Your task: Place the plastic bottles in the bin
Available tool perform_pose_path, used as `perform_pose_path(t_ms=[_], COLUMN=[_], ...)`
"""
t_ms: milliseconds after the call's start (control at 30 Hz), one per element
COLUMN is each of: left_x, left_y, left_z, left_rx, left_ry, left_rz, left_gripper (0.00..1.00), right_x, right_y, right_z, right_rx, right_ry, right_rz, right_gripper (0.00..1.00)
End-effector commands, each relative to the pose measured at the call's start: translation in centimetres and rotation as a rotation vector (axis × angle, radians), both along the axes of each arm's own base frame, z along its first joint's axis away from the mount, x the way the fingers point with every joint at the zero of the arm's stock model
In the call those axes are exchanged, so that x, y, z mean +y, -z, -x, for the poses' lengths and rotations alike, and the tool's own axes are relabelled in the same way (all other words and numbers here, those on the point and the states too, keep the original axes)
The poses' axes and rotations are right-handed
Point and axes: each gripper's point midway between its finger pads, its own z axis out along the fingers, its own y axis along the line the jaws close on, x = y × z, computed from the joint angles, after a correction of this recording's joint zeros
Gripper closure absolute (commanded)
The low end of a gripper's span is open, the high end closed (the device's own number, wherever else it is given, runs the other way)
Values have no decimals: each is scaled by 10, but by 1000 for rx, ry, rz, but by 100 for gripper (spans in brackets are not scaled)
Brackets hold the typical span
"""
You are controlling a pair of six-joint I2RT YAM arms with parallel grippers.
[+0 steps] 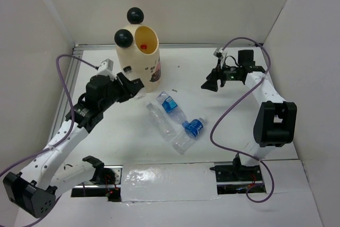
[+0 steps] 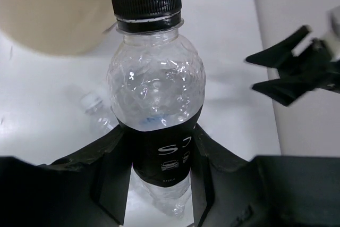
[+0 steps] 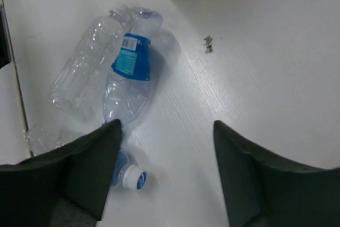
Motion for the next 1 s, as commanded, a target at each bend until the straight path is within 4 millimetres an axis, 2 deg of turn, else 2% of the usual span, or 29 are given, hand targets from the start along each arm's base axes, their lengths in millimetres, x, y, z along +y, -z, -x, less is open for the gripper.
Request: perform_pose_path(t_ms=[0,33,67,100,133,167,200,267,300,333,367,400,433,467,500,567,600,767,800,867,900,933,967], left_x=[-25,-31,-44,-51,-58,-66,-75,-85,-87,-93,-96,-84,-81,-81,-69,-61,-51,-45,-42,-45,-45,-44,-43], left_y=[-75,-88,-84,-114,-124,-132,-148,-164,-191,-176,-180,-184,-194,-188,-187,-187,-176,-149,-153,-133,-135,-125,-122], left_z=[-17,-22,-36,-43,-52,-61,-83,-103,-110,-131,-140,-153,-160,-171,-180,-192,-200,-212,-212,-217,-217,-219,-219], left_rx=[-266,-307,-321,-389,-417,-438,-497,-551,-621,-598,-617,-631,-658,-663,-658,-674,-647,-640,-646,-627,-633,-614,-610], left_ry=[147,158,183,189,194,183,184,144,126,115,90,15,-20,-45,-112,-164,-211,-252,-267,-237,-243,-235,-240], left_rz=[-117,-136,-211,-224,-257,-291,-350,-418,-463,-527,-565,-657,-688,-728,-758,-823,-910,-1030,-1042,-1100,-1095,-1119,-1132], left_gripper=[78,78,78,78,78,78,78,78,78,78,78,74,74,73,71,69,69,66,64,60,58,57,49], right_x=[-1,-1,-1,0,0,-2,-4,-7,-4,-6,-6,-6,-6,-5,-8,-7,-10,-17,-19,-21,-21,-23,-24], right_y=[3,4,11,11,13,16,19,23,25,27,26,26,26,28,30,33,31,27,26,27,27,26,26], right_z=[18,21,25,28,28,31,31,32,37,38,39,44,46,49,51,55,54,55,56,55,55,56,55], right_rx=[-7,-4,16,20,28,48,50,56,60,61,49,49,41,46,46,57,57,72,80,88,88,96,88], right_ry=[-45,-51,-64,-77,-81,-74,-71,-62,-67,-60,-60,-60,-59,-59,-50,-57,-50,-32,-25,-22,-22,-15,-19], right_rz=[-9,-5,3,-3,-1,9,29,53,64,76,77,77,77,77,77,66,56,17,5,-8,-8,-17,-15], right_gripper=[24,31,57,70,84,91,89,79,69,65,63,61,61,59,59,58,58,57,57,57,56,56,56])
